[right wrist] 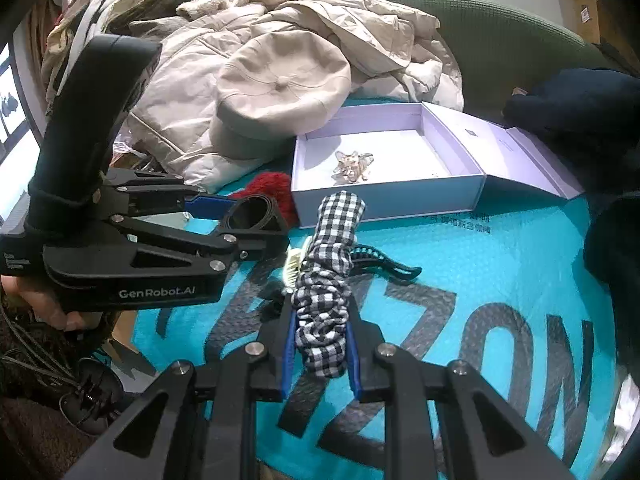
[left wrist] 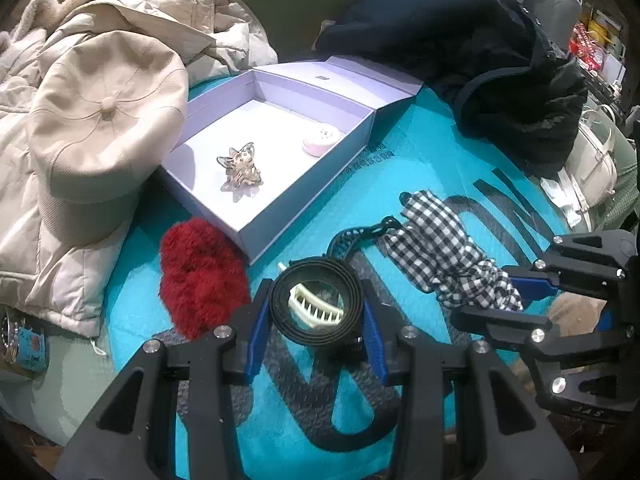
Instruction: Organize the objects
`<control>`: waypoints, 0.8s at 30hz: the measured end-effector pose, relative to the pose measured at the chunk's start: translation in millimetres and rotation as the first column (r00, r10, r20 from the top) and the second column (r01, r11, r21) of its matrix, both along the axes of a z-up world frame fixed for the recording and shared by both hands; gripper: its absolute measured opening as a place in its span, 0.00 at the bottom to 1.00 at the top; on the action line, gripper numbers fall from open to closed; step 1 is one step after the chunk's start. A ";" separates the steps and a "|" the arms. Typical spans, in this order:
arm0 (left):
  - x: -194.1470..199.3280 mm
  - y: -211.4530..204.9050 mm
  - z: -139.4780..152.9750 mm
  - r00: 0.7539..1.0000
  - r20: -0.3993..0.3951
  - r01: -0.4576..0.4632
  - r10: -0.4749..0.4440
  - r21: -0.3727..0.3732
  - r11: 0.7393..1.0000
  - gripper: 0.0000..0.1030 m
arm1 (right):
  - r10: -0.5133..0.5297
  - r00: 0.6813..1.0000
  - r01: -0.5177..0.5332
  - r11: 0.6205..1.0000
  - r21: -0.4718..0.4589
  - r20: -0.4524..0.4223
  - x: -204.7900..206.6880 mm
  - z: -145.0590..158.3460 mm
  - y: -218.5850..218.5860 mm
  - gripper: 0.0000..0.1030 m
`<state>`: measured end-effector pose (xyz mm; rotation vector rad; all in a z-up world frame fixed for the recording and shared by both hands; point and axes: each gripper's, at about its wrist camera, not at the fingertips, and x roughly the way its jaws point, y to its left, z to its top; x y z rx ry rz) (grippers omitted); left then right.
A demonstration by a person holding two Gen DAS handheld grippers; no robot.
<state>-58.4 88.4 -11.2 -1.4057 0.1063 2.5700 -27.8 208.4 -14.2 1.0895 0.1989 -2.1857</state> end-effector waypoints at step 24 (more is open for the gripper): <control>-111.4 -10.6 5.6 0.998 0.003 -0.057 0.057 0.018 0.998 0.38 | 0.061 0.998 -0.061 0.998 -0.035 0.002 -111.1 5.3 -9.8 0.19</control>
